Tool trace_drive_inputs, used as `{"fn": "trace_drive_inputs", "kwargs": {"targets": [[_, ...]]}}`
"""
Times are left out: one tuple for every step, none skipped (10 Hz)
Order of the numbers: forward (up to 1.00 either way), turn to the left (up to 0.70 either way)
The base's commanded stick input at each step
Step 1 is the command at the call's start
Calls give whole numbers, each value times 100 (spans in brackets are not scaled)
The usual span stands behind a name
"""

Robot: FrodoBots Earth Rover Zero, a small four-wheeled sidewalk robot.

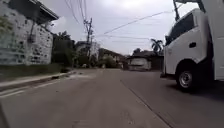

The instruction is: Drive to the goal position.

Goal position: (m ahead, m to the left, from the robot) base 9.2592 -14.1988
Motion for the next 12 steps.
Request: {"fn": "trace_drive_inputs", "kwargs": {"targets": [[70,0],[70,0],[70,0],[70,0],[70,0],[70,0],[70,0],[70,0],[70,0],[70,0],[70,0],[70,0]]}}
